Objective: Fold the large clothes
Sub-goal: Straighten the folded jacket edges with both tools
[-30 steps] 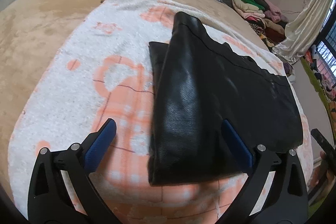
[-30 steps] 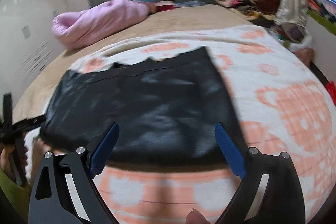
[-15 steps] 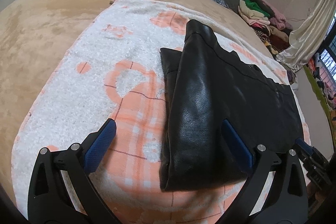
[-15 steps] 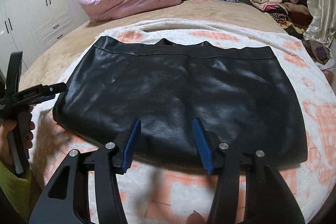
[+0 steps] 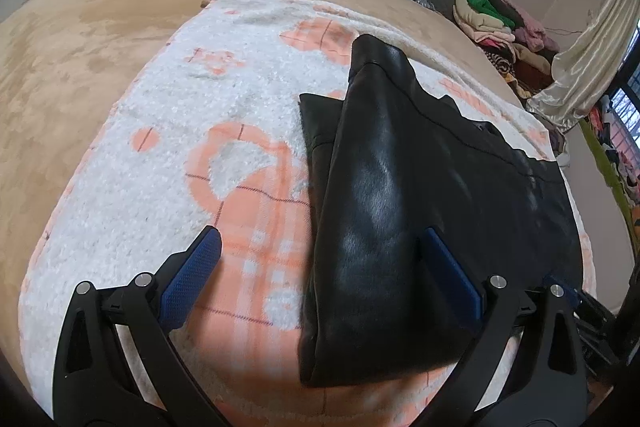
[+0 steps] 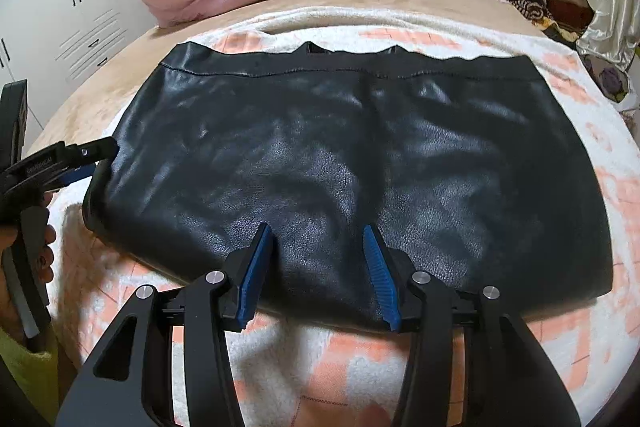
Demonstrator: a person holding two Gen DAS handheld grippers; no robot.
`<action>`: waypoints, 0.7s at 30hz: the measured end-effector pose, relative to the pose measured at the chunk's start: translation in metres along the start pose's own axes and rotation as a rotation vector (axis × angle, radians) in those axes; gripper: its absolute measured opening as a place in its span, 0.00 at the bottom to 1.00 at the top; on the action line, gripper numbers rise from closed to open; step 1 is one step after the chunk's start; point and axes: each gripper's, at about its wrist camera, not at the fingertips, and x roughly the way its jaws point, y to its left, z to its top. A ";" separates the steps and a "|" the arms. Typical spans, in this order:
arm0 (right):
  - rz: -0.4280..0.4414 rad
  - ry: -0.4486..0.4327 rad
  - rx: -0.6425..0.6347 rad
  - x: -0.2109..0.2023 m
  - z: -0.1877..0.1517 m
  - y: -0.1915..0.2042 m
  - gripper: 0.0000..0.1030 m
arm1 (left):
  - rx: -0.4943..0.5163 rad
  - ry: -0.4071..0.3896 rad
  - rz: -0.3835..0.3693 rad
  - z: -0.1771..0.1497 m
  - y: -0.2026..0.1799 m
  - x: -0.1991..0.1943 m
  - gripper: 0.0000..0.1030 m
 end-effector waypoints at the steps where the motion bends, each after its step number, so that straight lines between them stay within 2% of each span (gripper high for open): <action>1: -0.002 0.005 -0.006 0.002 -0.002 0.001 0.45 | -0.001 0.004 -0.003 0.002 -0.001 0.002 0.91; 8: 0.021 0.051 0.016 0.015 -0.006 -0.006 0.45 | 0.027 0.066 -0.016 0.023 -0.008 0.029 0.91; 16: 0.033 0.056 0.035 0.017 -0.008 -0.009 0.45 | 0.021 0.158 -0.076 0.048 -0.003 0.065 0.91; 21: 0.054 0.080 0.025 0.007 0.015 -0.008 0.46 | 0.003 0.162 -0.109 0.051 0.002 0.073 0.90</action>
